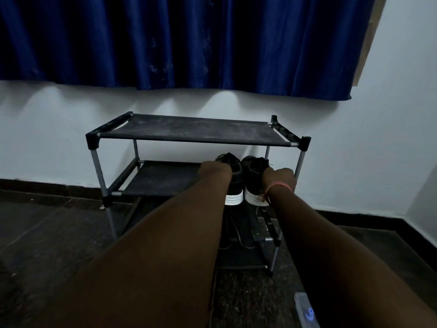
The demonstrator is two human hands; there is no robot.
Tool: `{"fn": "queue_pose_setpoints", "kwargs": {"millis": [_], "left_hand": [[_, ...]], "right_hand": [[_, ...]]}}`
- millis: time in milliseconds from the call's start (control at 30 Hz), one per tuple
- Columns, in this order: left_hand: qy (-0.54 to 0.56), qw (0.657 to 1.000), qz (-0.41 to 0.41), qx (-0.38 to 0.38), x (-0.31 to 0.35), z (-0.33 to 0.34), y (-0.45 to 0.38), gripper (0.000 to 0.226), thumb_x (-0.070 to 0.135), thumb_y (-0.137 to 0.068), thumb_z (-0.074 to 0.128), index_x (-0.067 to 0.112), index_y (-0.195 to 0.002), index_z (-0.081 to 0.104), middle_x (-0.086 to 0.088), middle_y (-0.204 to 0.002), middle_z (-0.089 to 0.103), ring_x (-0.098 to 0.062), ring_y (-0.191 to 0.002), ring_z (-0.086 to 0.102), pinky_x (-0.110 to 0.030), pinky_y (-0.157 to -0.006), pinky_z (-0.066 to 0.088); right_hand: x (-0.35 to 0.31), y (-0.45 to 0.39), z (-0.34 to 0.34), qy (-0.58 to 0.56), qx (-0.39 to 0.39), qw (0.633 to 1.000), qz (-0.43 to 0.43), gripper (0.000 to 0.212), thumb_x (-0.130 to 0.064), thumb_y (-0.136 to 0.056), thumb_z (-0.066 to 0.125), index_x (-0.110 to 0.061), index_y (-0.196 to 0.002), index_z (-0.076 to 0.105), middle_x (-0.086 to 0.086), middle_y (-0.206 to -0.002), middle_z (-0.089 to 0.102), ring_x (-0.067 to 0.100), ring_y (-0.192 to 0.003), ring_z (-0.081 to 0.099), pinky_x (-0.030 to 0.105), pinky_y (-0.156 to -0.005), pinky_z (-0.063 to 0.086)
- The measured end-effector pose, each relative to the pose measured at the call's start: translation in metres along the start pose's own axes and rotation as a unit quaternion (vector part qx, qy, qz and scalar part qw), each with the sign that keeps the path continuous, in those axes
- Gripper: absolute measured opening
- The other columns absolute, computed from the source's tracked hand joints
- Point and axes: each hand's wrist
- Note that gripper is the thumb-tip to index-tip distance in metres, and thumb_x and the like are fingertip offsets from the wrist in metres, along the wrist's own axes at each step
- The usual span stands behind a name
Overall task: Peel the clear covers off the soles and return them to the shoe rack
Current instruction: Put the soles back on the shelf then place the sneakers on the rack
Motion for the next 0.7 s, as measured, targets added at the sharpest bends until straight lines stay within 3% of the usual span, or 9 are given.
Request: {"fn": "queue_pose_setpoints", "kwargs": {"millis": [67, 133, 200, 300, 433, 600, 700], "left_hand": [[0.000, 1.000, 0.006, 0.018, -0.001, -0.009, 0.005, 0.037, 0.015, -0.098, 0.058, -0.001, -0.130, 0.063, -0.016, -0.127, 0.067, -0.031, -0.113, 0.068, -0.030, -0.080, 0.058], [-0.006, 1.000, 0.001, 0.016, -0.008, -0.019, 0.010, 0.036, 0.018, -0.085, 0.067, -0.002, -0.114, 0.069, -0.020, -0.117, 0.070, -0.035, -0.103, 0.071, -0.041, -0.087, 0.061], [-0.022, 1.000, 0.002, 0.012, -0.015, -0.033, 0.017, 0.037, 0.024, -0.077, 0.069, 0.001, -0.105, 0.072, -0.020, -0.111, 0.072, -0.035, -0.098, 0.072, -0.046, -0.087, 0.062], [-0.056, 0.998, 0.003, 0.033, -0.032, -0.071, 0.039, 0.036, 0.022, -0.085, 0.064, -0.005, -0.107, 0.070, -0.020, -0.111, 0.071, -0.035, -0.103, 0.071, -0.043, -0.092, 0.059], [-0.090, 0.992, -0.004, 0.085, -0.059, -0.134, 0.062, 0.039, 0.021, -0.088, 0.059, -0.006, -0.115, 0.068, -0.024, -0.117, 0.070, -0.039, -0.107, 0.070, -0.047, -0.095, 0.058], [-0.109, 0.980, 0.006, 0.164, -0.104, -0.225, 0.095, 0.040, 0.022, -0.097, 0.059, -0.005, -0.125, 0.064, -0.022, -0.130, 0.065, -0.037, -0.123, 0.061, -0.037, -0.100, 0.052], [-0.105, 0.978, -0.021, 0.179, -0.140, -0.274, 0.105, 0.039, 0.027, -0.095, 0.062, -0.002, -0.121, 0.069, -0.021, -0.127, 0.068, -0.035, -0.119, 0.064, -0.031, -0.091, 0.052]], "right_hand": [[0.001, 0.011, -0.001, -0.003, 0.012, 1.000, -0.006, 0.038, -0.031, -0.095, 0.052, 0.001, -0.114, 0.063, 0.021, -0.118, 0.065, 0.037, -0.109, 0.062, 0.038, -0.091, 0.051], [-0.001, 0.029, -0.002, 0.033, 0.035, 0.999, -0.012, 0.046, -0.035, -0.096, 0.050, 0.000, -0.125, 0.054, 0.023, -0.131, 0.055, 0.039, -0.121, 0.053, 0.041, -0.099, 0.045], [-0.002, 0.054, 0.001, 0.074, 0.055, 0.995, -0.031, 0.051, -0.037, -0.096, 0.051, -0.001, -0.131, 0.045, 0.024, -0.137, 0.045, 0.040, -0.127, 0.044, 0.044, -0.102, 0.040], [-0.006, 0.104, 0.010, 0.072, 0.056, 0.993, -0.075, 0.054, -0.036, -0.093, 0.054, 0.000, -0.131, 0.041, 0.024, -0.136, 0.042, 0.043, -0.126, 0.042, 0.048, -0.100, 0.041], [-0.013, 0.166, 0.038, 0.054, -0.059, 0.988, -0.134, 0.039, -0.027, -0.094, 0.053, 0.002, -0.119, 0.053, 0.026, -0.125, 0.055, 0.042, -0.117, 0.054, 0.040, -0.097, 0.043], [-0.012, 0.272, 0.084, 0.046, -0.214, 0.956, -0.195, 0.026, -0.020, -0.092, 0.053, 0.002, -0.100, 0.065, 0.023, -0.111, 0.067, 0.036, -0.108, 0.063, 0.032, -0.086, 0.048], [-0.006, 0.336, 0.112, 0.056, -0.283, 0.935, -0.206, 0.027, -0.020, -0.091, 0.053, 0.002, -0.099, 0.067, 0.023, -0.110, 0.068, 0.036, -0.107, 0.064, 0.032, -0.085, 0.050]]}}
Point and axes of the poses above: each hand's wrist, its own y-axis away from the middle knuckle, its own z-axis out of the palm, x = y × z
